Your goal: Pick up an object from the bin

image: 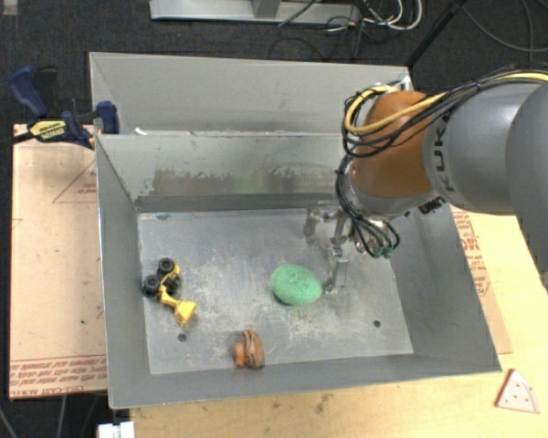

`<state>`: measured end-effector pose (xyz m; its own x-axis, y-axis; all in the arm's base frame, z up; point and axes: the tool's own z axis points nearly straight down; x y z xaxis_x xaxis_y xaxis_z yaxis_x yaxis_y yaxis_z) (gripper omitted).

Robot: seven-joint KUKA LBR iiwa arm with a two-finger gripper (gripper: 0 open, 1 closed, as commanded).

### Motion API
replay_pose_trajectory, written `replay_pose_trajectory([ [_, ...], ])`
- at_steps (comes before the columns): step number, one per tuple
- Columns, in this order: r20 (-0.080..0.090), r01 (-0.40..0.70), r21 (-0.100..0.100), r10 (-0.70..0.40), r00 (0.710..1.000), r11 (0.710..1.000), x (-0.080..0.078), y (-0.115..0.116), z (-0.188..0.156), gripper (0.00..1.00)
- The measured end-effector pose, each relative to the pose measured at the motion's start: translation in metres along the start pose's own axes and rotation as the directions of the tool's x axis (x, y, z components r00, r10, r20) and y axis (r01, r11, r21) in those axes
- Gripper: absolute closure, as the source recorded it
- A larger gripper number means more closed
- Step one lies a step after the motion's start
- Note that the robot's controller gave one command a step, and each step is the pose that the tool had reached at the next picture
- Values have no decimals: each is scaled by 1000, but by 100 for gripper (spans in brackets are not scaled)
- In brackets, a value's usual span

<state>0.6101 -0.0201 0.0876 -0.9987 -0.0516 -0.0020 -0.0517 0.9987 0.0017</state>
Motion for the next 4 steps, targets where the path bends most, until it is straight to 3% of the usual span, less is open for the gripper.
replay_pose_trajectory([
  [1,0,197,1,-197,980,980,43,33,12,0],
  [2,3,368,1,-368,930,930,22,54,17,100],
  [4,3,370,2,-370,929,929,23,55,17,100],
])
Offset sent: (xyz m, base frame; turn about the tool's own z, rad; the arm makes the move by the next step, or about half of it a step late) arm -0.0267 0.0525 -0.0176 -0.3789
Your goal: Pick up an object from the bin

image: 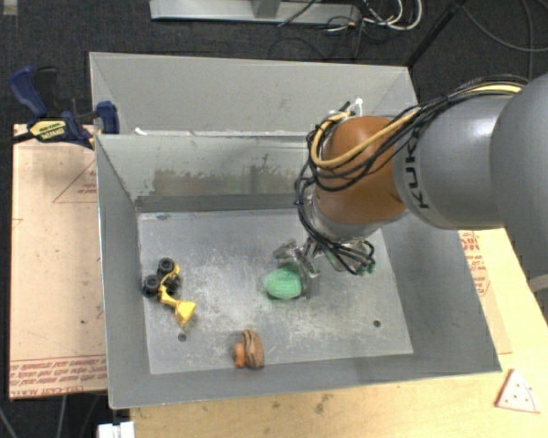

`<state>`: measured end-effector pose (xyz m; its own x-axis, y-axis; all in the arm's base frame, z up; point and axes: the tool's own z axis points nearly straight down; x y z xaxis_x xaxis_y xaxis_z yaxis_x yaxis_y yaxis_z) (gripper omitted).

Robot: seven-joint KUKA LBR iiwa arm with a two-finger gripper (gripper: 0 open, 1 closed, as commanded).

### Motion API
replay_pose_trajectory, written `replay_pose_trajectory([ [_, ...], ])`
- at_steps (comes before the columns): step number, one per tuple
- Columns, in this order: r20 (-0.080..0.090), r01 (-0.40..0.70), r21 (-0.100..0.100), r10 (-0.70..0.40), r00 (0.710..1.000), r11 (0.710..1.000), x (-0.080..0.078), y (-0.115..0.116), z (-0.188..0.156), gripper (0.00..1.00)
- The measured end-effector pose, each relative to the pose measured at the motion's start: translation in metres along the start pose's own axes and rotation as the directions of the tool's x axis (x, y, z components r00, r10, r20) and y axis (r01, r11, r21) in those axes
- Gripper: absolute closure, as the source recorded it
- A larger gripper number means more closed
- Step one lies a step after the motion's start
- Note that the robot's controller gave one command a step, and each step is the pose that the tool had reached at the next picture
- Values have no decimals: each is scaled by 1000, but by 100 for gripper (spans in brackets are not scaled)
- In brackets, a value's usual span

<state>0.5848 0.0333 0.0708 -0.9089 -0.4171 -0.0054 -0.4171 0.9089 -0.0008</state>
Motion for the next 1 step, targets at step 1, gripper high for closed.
replay_pose_trajectory([
  [1,-1,-25,0,25,1000,1000,4,57,-195,100],
])
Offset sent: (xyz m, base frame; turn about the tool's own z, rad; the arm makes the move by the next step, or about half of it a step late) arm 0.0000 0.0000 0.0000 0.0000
